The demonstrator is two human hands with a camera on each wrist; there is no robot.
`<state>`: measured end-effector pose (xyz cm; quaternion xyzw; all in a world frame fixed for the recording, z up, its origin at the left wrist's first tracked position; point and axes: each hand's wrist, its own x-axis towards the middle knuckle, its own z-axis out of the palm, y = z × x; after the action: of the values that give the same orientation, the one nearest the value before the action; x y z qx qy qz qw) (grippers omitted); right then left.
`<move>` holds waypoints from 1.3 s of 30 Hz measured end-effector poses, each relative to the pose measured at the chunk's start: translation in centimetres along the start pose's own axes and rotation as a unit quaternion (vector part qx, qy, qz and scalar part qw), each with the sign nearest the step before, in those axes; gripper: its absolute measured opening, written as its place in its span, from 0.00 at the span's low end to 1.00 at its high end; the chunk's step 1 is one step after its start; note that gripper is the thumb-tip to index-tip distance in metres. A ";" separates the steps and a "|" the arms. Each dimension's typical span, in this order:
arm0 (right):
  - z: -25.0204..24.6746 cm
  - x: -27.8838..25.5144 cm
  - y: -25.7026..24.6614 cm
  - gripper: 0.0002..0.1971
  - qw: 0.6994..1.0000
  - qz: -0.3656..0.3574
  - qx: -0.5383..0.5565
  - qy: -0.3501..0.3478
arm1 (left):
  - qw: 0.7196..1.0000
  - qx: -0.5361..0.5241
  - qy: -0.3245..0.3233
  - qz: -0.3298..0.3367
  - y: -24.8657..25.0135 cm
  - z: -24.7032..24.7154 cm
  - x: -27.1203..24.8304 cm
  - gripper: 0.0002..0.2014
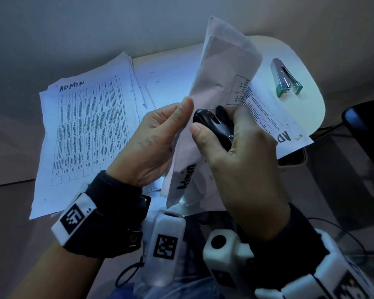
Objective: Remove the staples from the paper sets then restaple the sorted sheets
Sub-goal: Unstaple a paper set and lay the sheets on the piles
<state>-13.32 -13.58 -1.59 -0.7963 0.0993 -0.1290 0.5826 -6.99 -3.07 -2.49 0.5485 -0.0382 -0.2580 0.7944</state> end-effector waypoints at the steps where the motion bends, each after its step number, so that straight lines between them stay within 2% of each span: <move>1: -0.2 0.0 -0.1 0.16 1.000 -0.002 0.006 -0.005 | 1.000 -0.004 -0.004 -0.001 0.1 0.0 0.0 0.16; 6: -0.2 0.0 0.5 0.14 1.000 -0.010 0.007 0.006 | 1.000 0.018 -0.018 0.017 0.0 -0.3 0.1 0.16; 9: -0.1 0.0 0.8 0.12 1.000 -0.014 0.023 0.016 | 0.998 0.050 0.004 0.032 0.1 -0.3 0.1 0.16; 14: 0.5 0.3 1.4 0.12 0.998 -0.027 0.033 0.046 | 0.989 0.093 0.057 0.104 -0.2 -0.1 0.1 0.11; 19: 0.6 0.6 2.1 0.12 0.997 -0.038 0.042 0.053 | 0.984 0.120 0.065 0.113 -0.2 0.0 0.3 0.11; 30: 1.4 1.2 2.7 0.11 0.993 -0.061 0.054 0.081 | 0.988 0.076 0.092 0.098 -0.6 0.6 0.6 0.09; 34: 1.6 1.1 2.8 0.09 0.991 -0.064 0.062 0.102 | 0.985 0.082 0.096 0.117 -1.0 0.6 0.8 0.10; 36: 1.6 1.2 2.8 0.08 0.990 -0.063 0.072 0.101 | 0.985 0.075 0.097 0.122 -1.1 0.6 0.8 0.10; 39: 1.6 1.3 2.8 0.10 0.992 -0.060 0.068 0.088 | 0.983 0.091 0.097 0.123 -0.9 0.4 0.7 0.09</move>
<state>-11.60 -13.40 -4.55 -0.7449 0.0935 -0.2394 0.6157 -6.83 -4.00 -3.32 0.6321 -0.0511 -0.0990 0.7668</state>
